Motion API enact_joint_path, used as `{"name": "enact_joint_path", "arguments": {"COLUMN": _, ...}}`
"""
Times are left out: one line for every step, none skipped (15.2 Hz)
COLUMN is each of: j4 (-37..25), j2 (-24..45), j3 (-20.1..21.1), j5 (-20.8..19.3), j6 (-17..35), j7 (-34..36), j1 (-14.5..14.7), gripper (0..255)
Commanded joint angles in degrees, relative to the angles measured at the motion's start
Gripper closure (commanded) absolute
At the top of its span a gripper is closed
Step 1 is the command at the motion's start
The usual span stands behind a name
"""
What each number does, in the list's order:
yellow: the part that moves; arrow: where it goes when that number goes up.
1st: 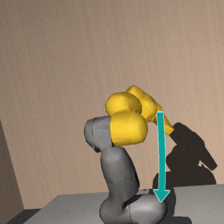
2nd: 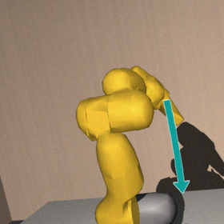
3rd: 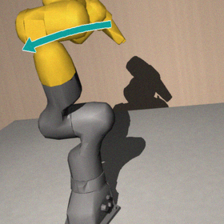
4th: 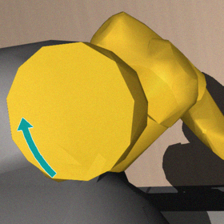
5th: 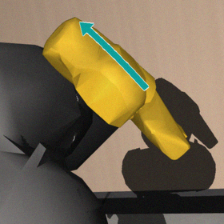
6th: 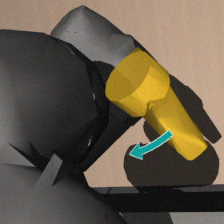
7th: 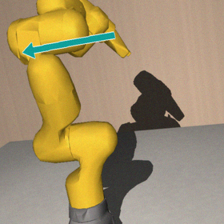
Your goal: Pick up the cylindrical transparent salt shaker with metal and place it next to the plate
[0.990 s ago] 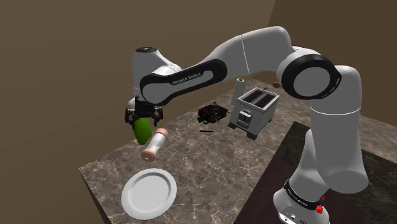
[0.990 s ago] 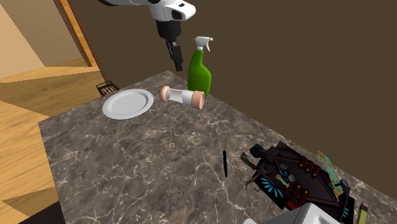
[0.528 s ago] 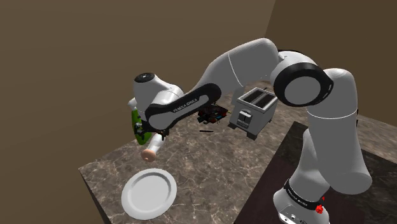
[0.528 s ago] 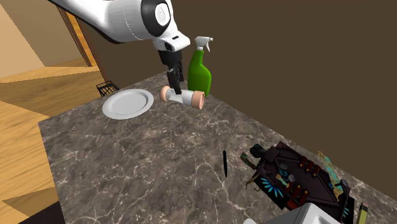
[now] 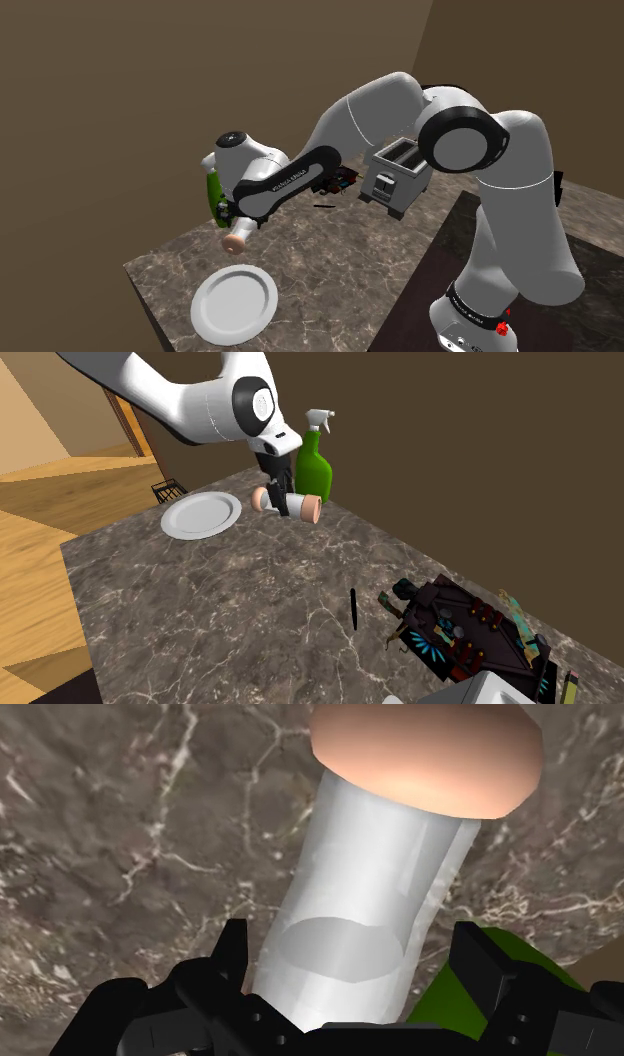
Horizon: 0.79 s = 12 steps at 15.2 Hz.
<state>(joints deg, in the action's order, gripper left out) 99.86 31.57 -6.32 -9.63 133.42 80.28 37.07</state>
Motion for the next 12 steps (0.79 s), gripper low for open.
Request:
{"name": "enact_joint_path", "arguments": {"j4": -0.1, "j2": 0.3, "j3": 0.0, "j5": 0.0, "j6": 0.3, "j7": 0.0, "j1": 0.0, "gripper": 0}}
{"name": "enact_joint_path", "arguments": {"j4": -0.1, "j2": 0.3, "j3": 0.0, "j5": 0.0, "j6": 0.3, "j7": 0.0, "j1": 0.0, "gripper": 0}}
{"name": "enact_joint_path", "arguments": {"j4": -0.1, "j2": 0.3, "j3": 0.0, "j5": 0.0, "j6": 0.3, "j7": 0.0, "j1": 0.0, "gripper": 0}}
{"name": "enact_joint_path", "arguments": {"j4": -0.1, "j2": 0.3, "j3": 0.0, "j5": 0.0, "j6": 0.3, "j7": 0.0, "j1": 0.0, "gripper": 0}}
{"name": "enact_joint_path", "arguments": {"j4": -0.1, "j2": 0.3, "j3": 0.0, "j5": 0.0, "j6": 0.3, "j7": 0.0, "j1": 0.0, "gripper": 0}}
{"name": "enact_joint_path", "arguments": {"j4": -0.1, "j2": 0.3, "j3": 0.0, "j5": 0.0, "j6": 0.3, "j7": 0.0, "j1": 0.0, "gripper": 0}}
{"name": "enact_joint_path", "arguments": {"j4": -0.1, "j2": 0.3, "j3": 0.0, "j5": 0.0, "j6": 0.3, "j7": 0.0, "j1": 0.0, "gripper": 0}}
{"name": "enact_joint_path", "arguments": {"j4": -0.1, "j2": 0.3, "j3": 0.0, "j5": 0.0, "j6": 0.3, "j7": 0.0, "j1": 0.0, "gripper": 255}}
{"name": "enact_joint_path", "arguments": {"j4": -0.1, "j2": 0.3, "j3": 0.0, "j5": 0.0, "j6": 0.3, "j7": 0.0, "j1": 0.0, "gripper": 255}}
{"name": "enact_joint_path", "arguments": {"j4": -0.1, "j2": 0.3, "j3": 0.0, "j5": 0.0, "j6": 0.3, "j7": 0.0, "j1": 0.0, "gripper": 255}}
{"name": "enact_joint_path", "arguments": {"j4": -0.1, "j2": 0.3, "j3": 0.0, "j5": 0.0, "j6": 0.3, "j7": 0.0, "j1": 0.0, "gripper": 255}}
{"name": "enact_joint_path", "arguments": {"j4": -0.1, "j2": 0.3, "j3": 0.0, "j5": 0.0, "j6": 0.3, "j7": 0.0, "j1": 0.0, "gripper": 255}}
